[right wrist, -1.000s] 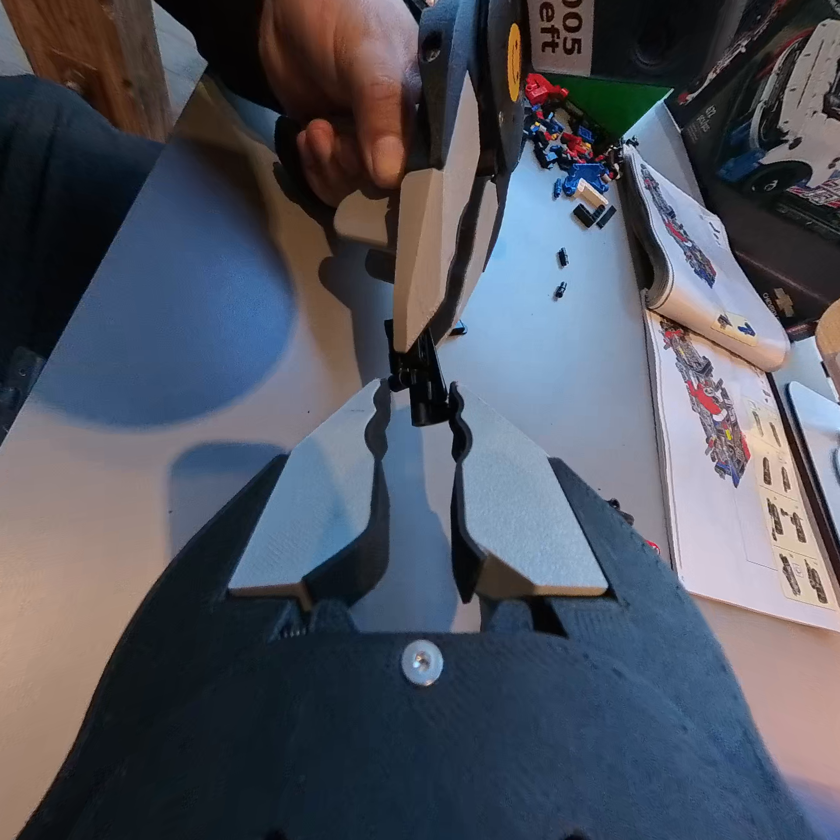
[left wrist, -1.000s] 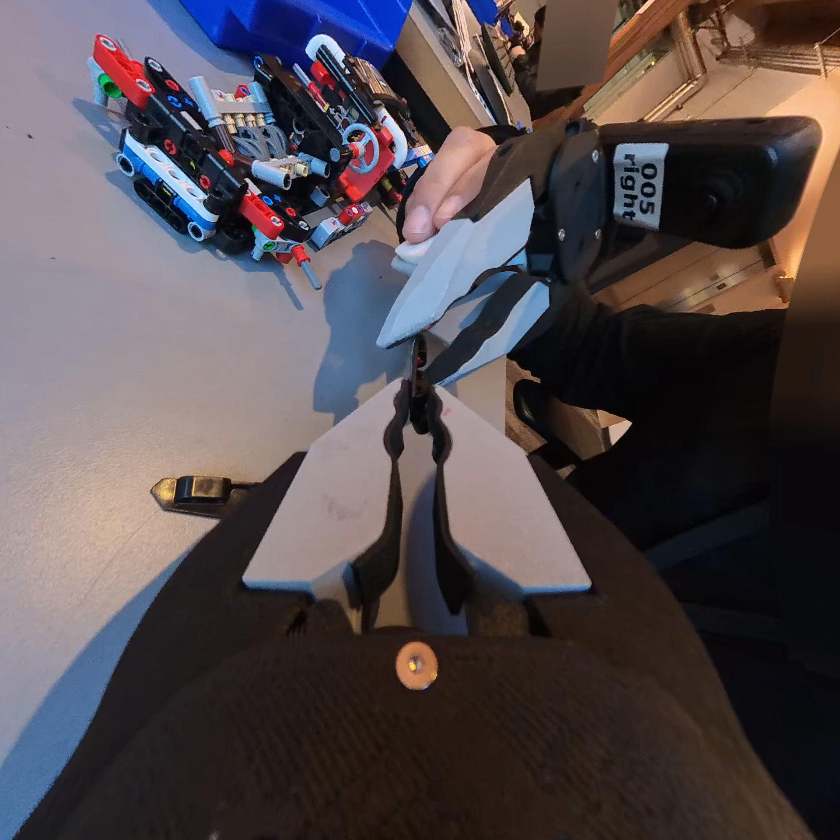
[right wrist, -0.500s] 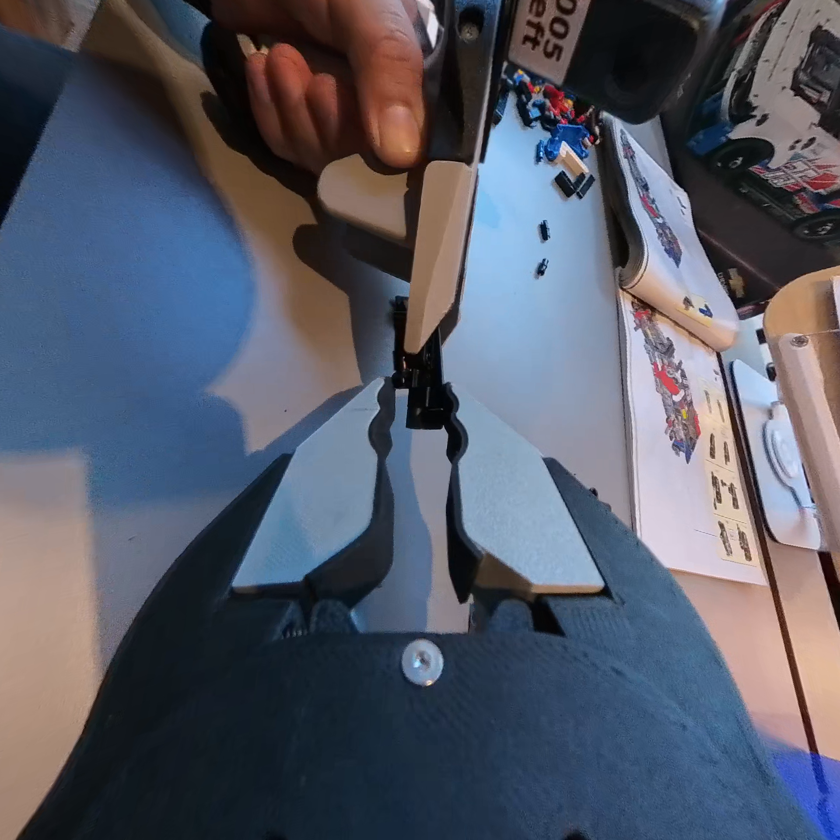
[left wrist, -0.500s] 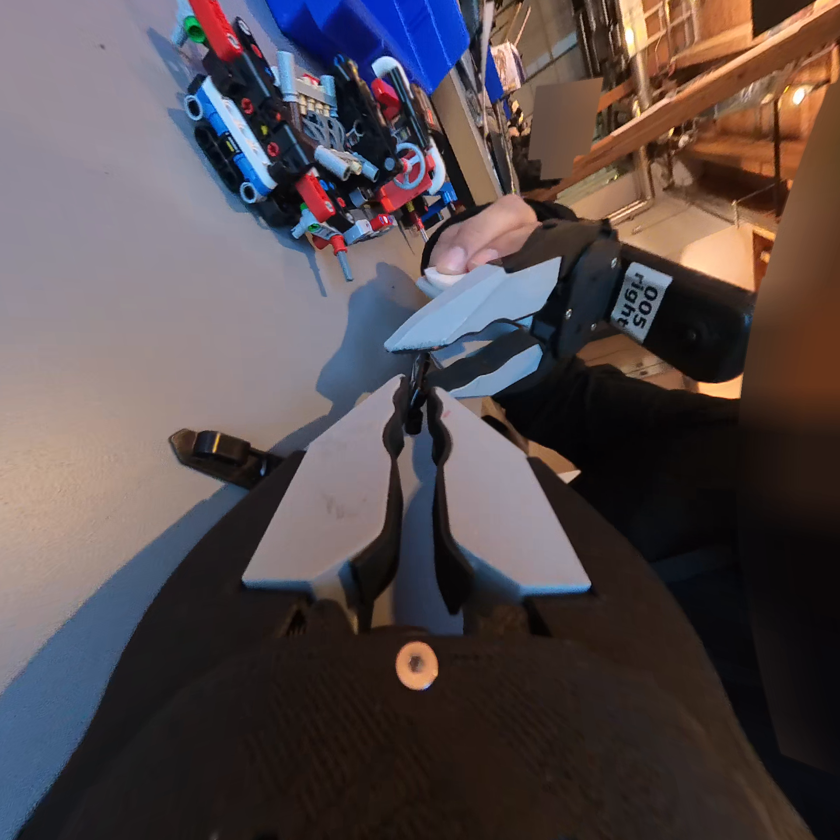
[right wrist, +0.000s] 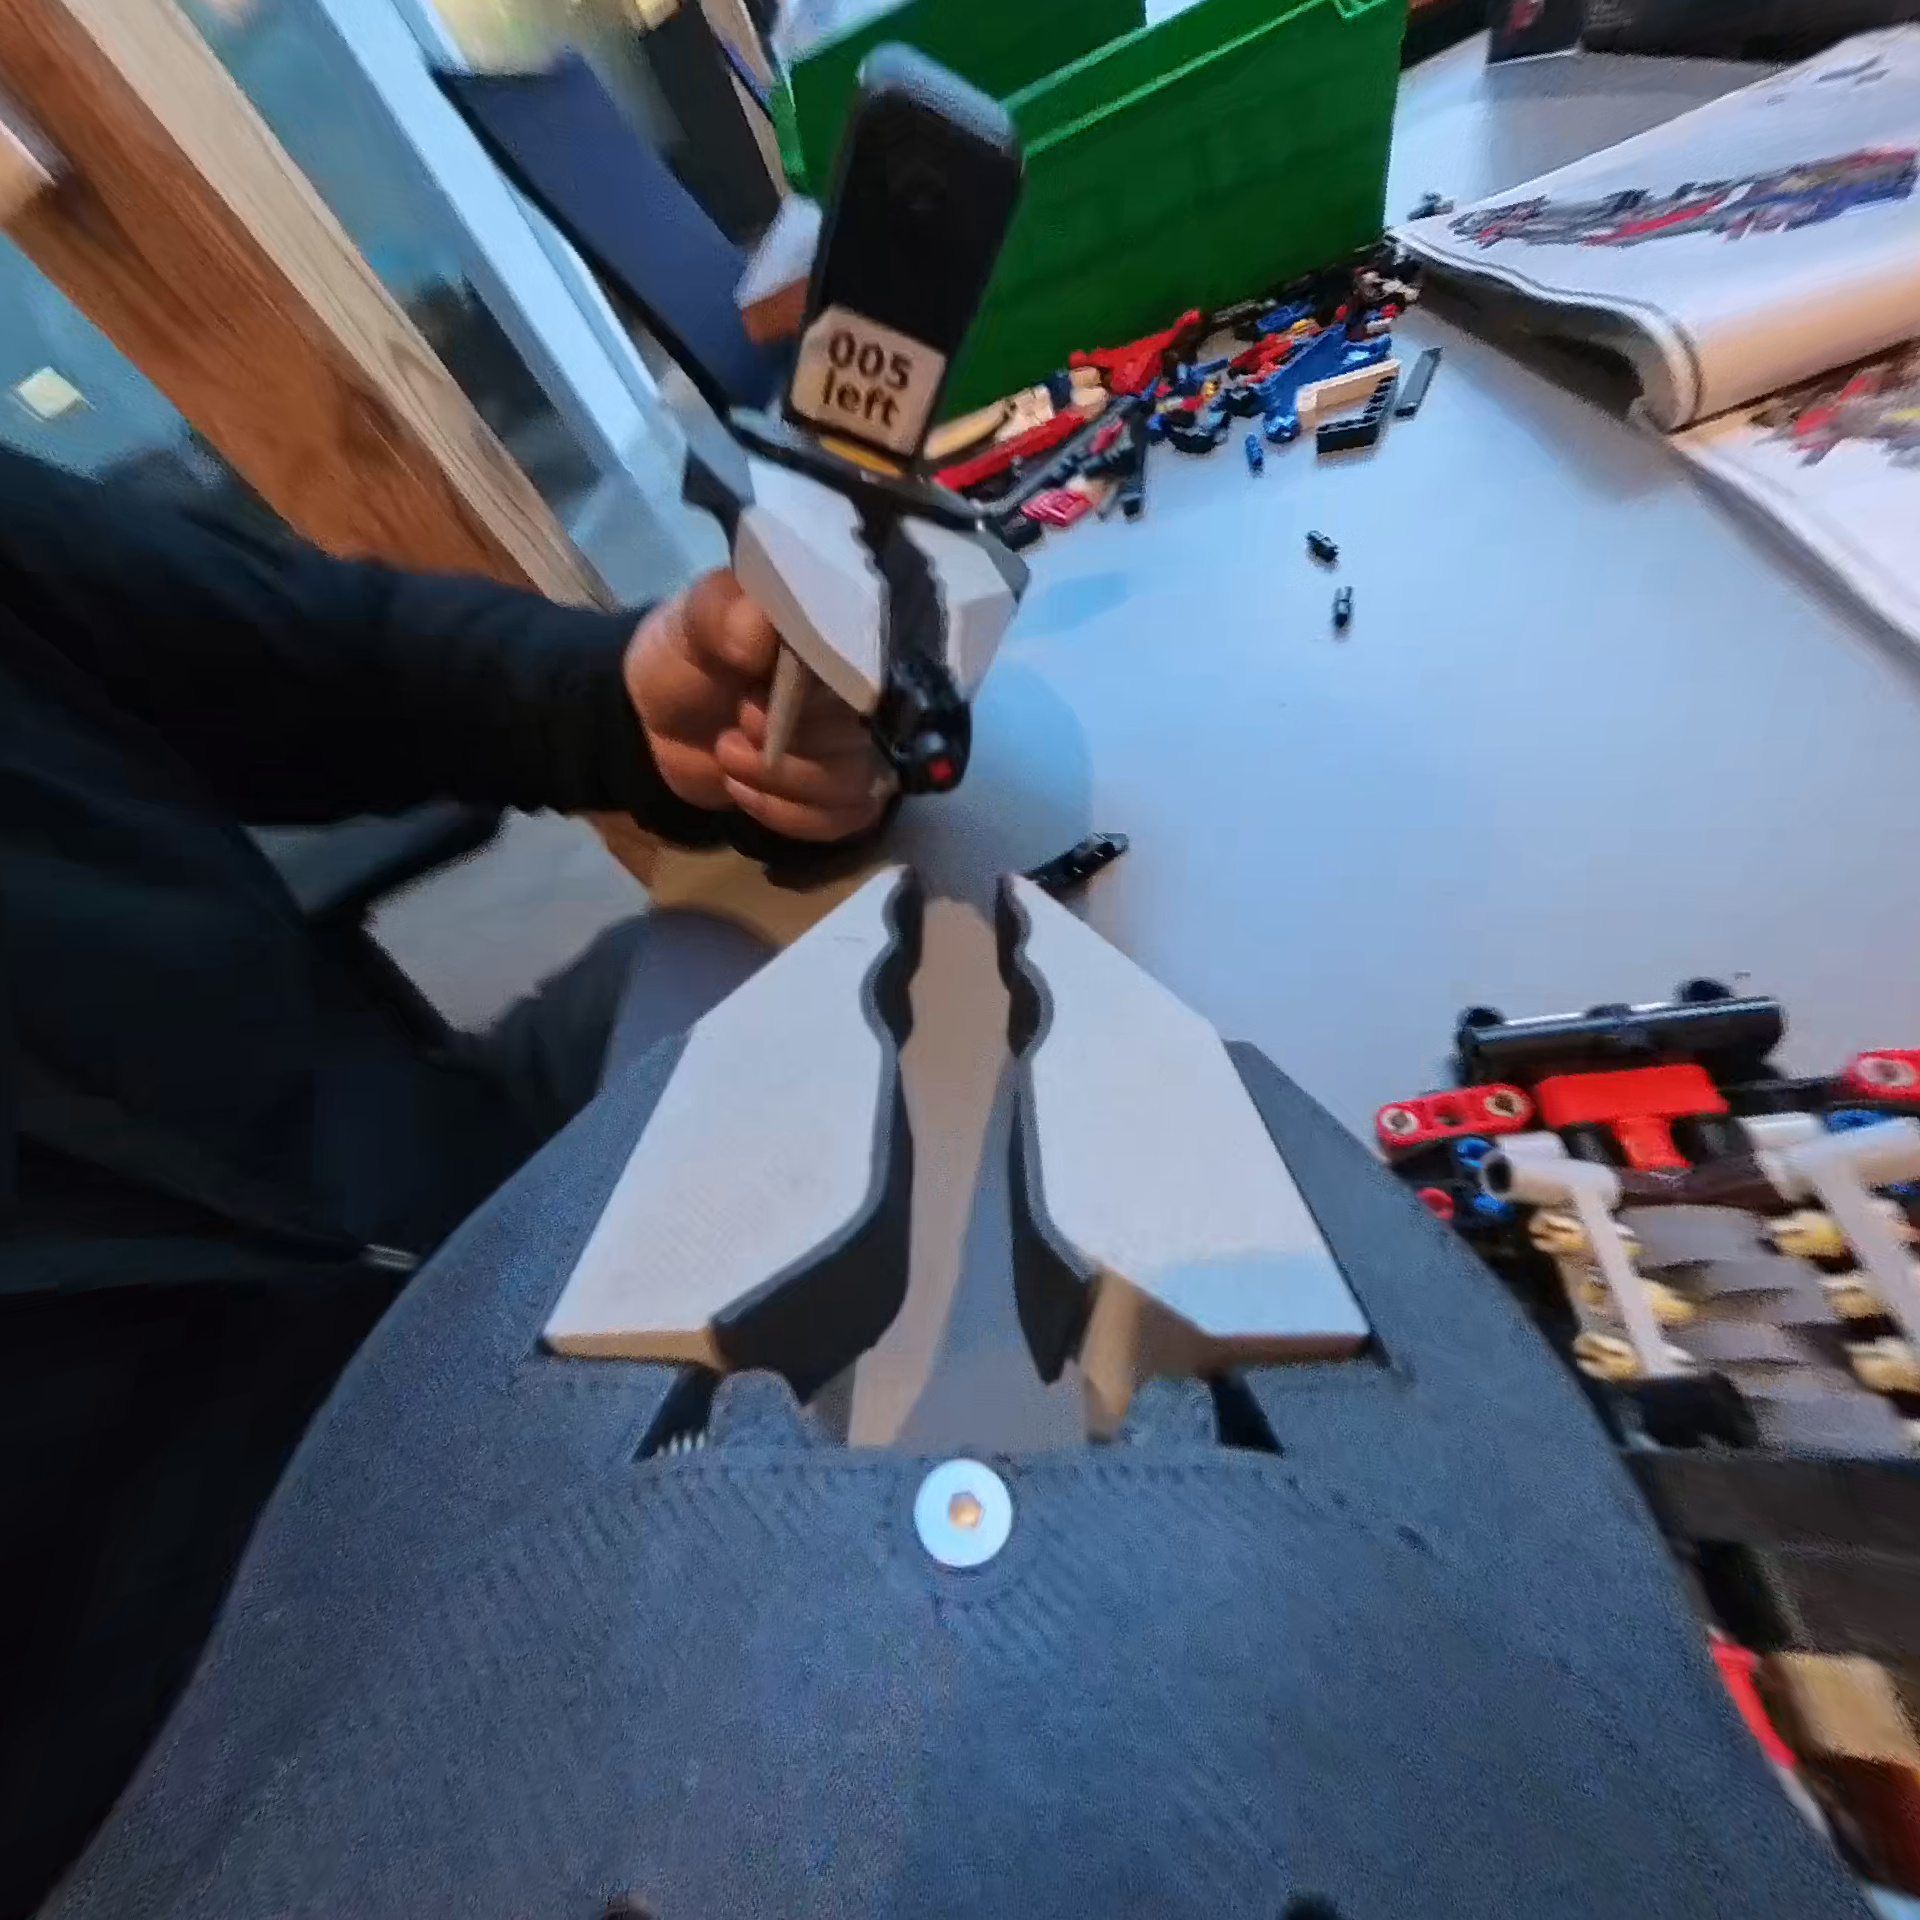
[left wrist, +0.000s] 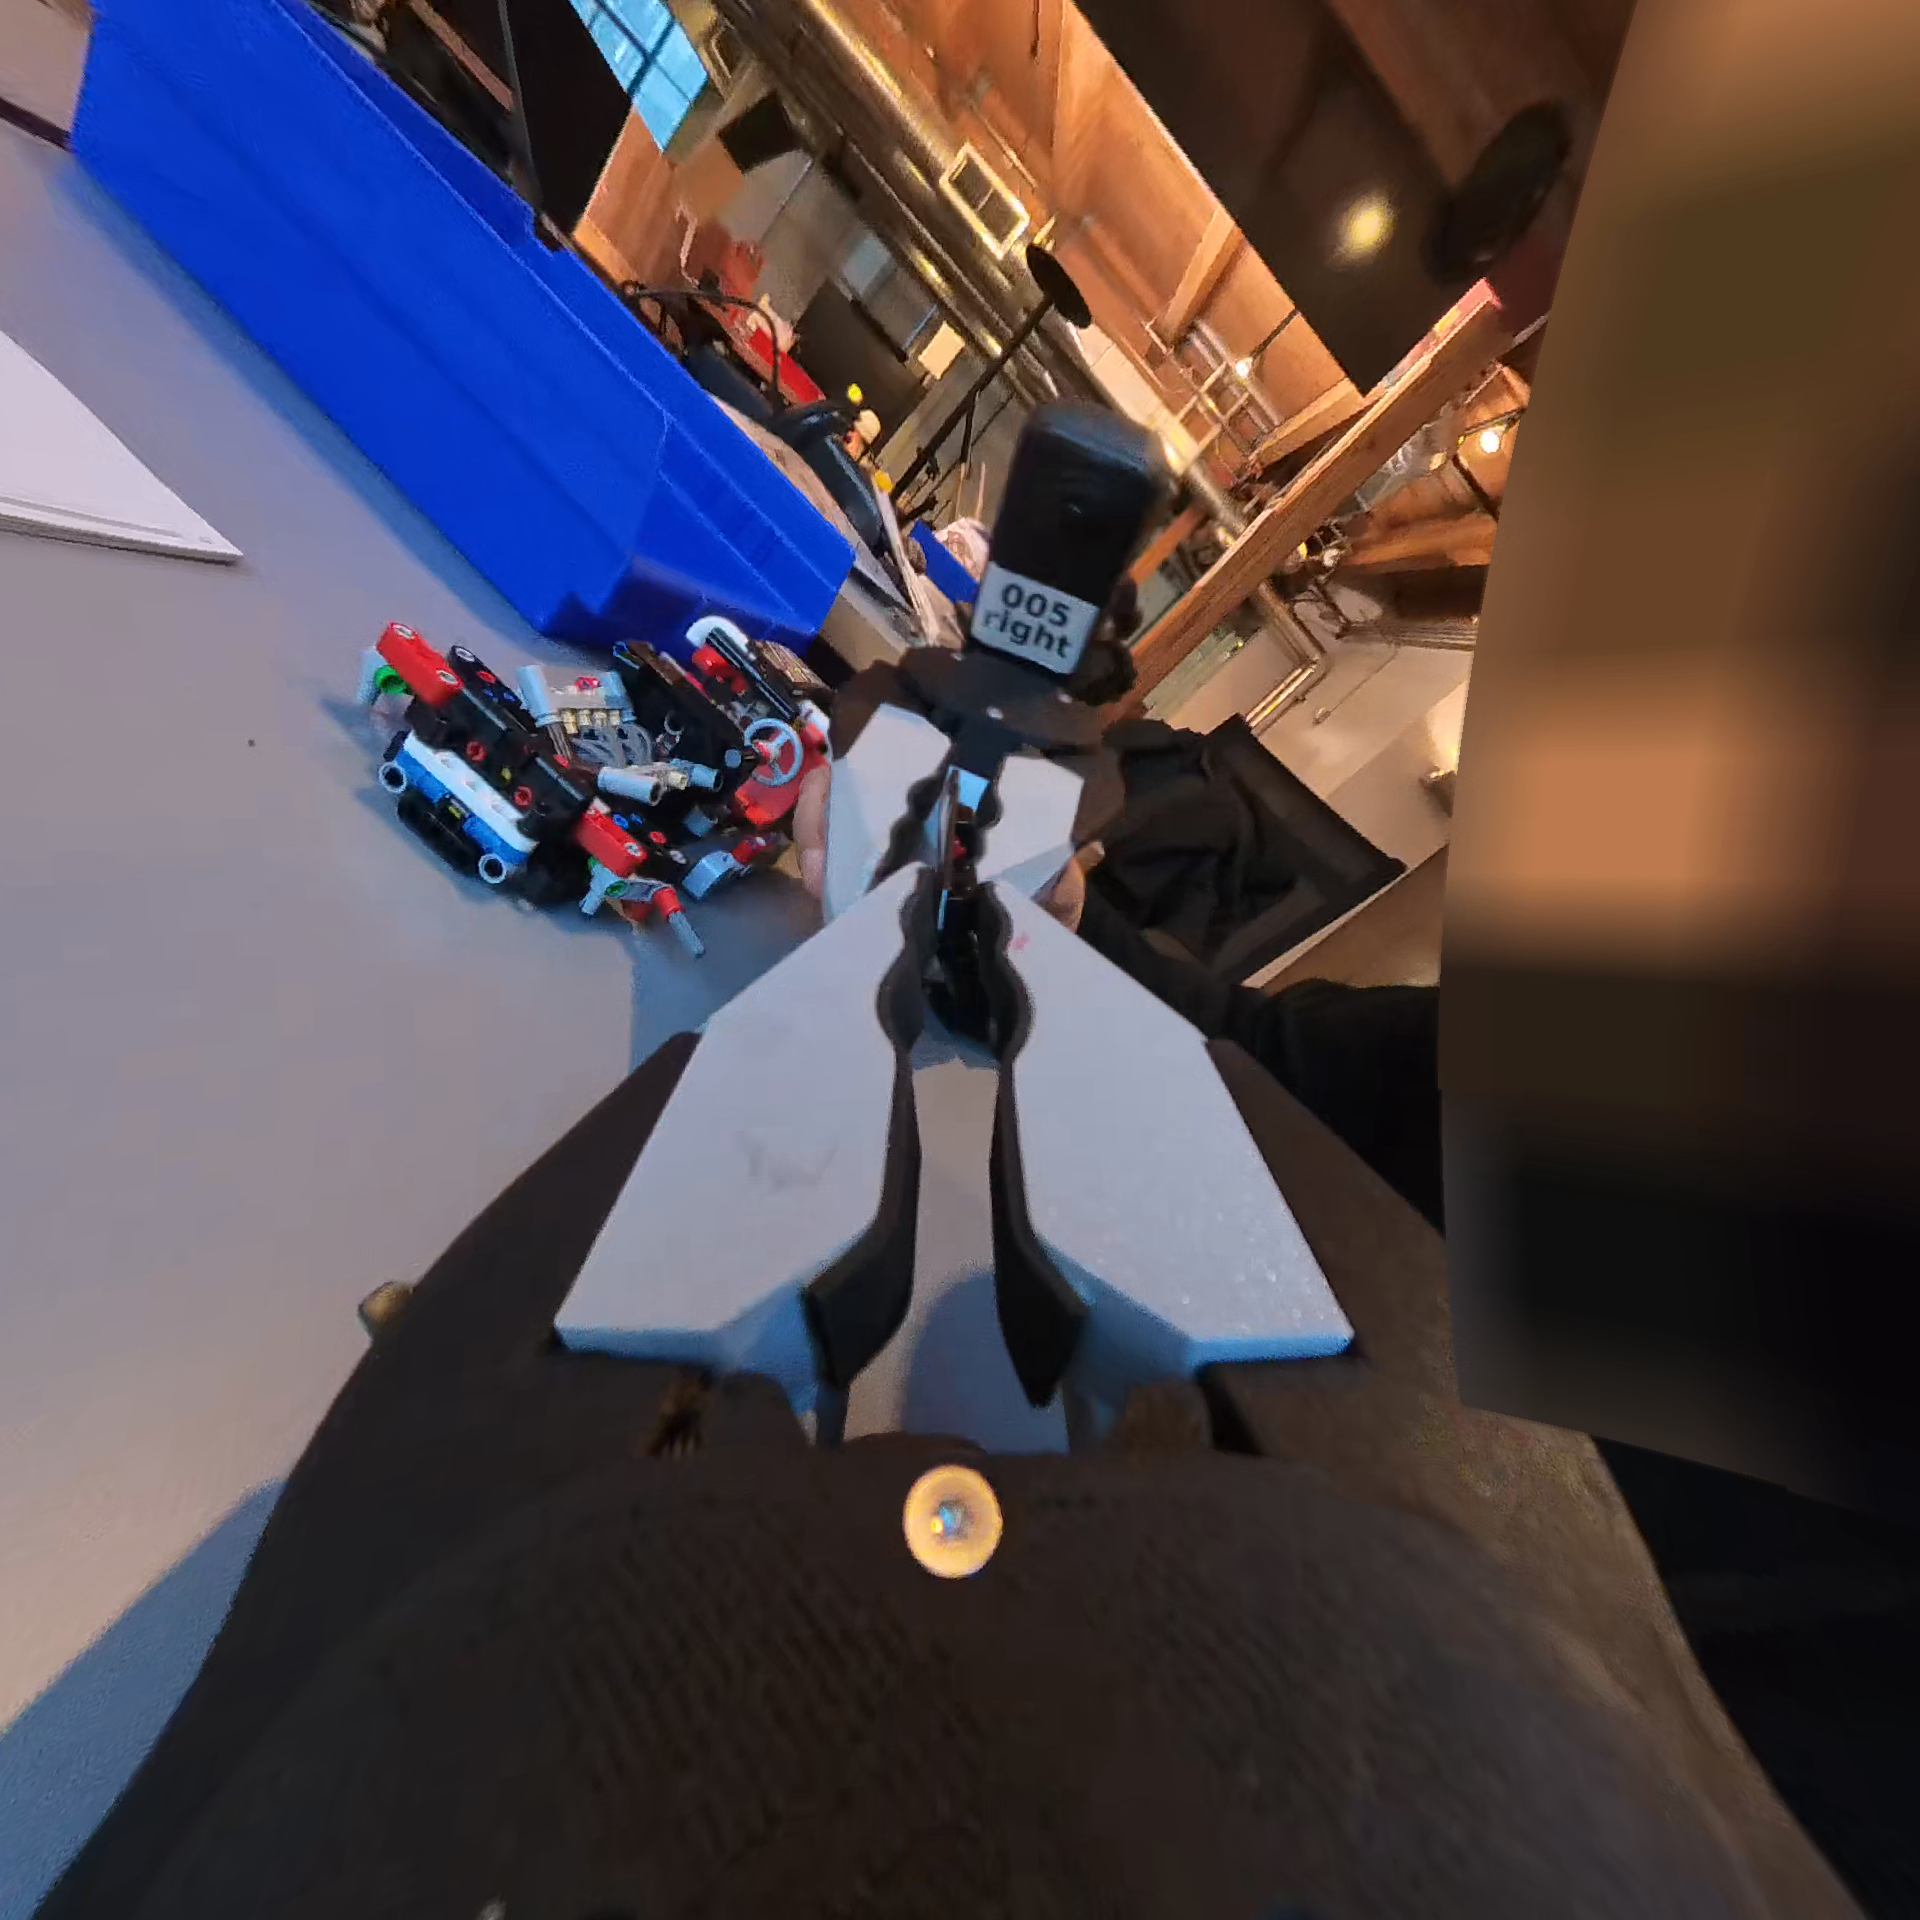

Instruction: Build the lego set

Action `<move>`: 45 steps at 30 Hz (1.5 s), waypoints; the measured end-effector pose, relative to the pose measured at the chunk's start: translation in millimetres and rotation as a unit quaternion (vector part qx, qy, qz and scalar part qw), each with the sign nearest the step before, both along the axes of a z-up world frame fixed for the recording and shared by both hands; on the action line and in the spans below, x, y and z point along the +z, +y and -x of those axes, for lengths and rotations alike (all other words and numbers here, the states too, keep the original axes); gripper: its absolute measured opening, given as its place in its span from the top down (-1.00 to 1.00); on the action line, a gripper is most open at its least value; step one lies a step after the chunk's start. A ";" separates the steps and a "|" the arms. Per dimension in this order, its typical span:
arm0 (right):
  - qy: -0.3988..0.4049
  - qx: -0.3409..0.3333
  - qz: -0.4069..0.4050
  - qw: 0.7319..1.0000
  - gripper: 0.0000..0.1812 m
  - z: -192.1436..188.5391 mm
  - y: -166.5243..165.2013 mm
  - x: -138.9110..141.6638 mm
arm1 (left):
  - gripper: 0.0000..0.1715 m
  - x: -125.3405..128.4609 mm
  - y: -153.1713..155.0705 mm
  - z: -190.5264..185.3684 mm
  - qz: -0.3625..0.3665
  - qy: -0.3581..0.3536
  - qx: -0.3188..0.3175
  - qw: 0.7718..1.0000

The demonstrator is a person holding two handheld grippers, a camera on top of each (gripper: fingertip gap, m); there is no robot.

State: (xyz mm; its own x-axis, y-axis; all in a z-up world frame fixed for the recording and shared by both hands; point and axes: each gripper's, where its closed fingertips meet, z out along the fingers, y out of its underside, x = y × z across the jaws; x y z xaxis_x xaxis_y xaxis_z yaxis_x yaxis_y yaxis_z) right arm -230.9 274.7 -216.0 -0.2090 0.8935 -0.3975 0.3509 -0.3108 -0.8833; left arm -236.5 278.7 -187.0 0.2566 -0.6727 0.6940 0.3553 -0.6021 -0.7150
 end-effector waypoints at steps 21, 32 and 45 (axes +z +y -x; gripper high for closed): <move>0.017 0.071 0.309 0.948 0.97 -3.5 -9.1 13.1 | 0.94 -5.1 -3.8 -13.5 -0.261 0.294 0.067 0.917; 0.008 0.063 0.334 0.941 0.89 -5.3 -7.4 13.7 | 0.95 -10.5 -4.2 -13.6 -0.311 0.358 0.083 0.876; 0.008 0.051 0.368 0.928 0.74 -5.8 -1.0 20.1 | 0.96 -13.2 -0.4 -14.2 -0.323 0.394 0.102 0.854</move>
State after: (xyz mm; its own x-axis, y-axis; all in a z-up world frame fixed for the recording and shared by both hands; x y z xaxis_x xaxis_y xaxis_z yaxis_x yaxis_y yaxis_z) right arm -225.1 273.7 -195.9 -0.2887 0.3569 -0.8884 0.4004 -0.7979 -0.4506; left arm -222.3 278.3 -200.1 0.6315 -0.7349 -0.2473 -0.3390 0.0252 -0.9404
